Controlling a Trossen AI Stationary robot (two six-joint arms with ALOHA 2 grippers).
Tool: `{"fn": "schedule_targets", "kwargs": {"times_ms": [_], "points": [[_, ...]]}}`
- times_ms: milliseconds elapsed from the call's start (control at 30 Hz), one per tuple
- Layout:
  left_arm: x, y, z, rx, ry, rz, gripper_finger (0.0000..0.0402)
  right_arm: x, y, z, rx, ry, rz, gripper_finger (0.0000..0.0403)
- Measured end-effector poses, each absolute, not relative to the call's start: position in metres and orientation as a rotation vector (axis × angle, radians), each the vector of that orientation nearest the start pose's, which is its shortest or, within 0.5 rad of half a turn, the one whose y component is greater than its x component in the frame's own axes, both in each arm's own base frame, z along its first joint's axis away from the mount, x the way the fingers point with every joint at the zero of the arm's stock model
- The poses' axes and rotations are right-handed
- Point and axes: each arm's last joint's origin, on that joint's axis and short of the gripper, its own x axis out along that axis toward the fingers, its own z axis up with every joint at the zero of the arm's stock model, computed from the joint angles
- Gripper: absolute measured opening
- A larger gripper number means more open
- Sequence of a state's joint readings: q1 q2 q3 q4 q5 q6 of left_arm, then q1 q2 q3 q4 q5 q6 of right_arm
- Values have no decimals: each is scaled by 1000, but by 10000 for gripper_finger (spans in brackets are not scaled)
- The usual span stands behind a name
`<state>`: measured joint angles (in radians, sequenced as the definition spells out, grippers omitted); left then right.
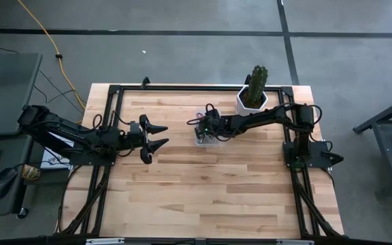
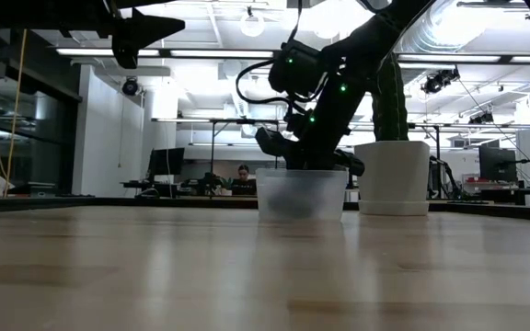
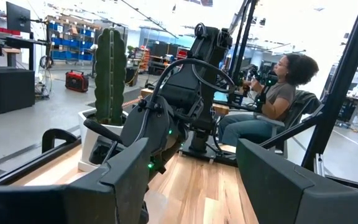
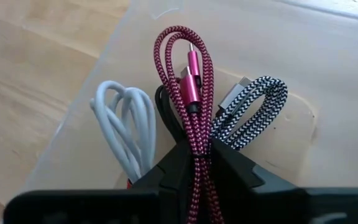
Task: Pick and place USB-C Cables
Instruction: Put the black pink charger cable into the transparent bin, then return to Home Position
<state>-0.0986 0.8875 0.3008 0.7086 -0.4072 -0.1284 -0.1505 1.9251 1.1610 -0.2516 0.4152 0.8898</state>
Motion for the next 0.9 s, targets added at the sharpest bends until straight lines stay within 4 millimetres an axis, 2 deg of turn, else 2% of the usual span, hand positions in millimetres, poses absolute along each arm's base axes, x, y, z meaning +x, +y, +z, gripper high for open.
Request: {"fn": "schedule_targets", "kwargs": {"times_ms": [500,900], "points": [[184,-7,234,-158,-138,300,221,373,-69,145,620,708,-937,151],[184,-7,234,-158,-138,300,221,373,-69,145,608,717,-927,161]]}}
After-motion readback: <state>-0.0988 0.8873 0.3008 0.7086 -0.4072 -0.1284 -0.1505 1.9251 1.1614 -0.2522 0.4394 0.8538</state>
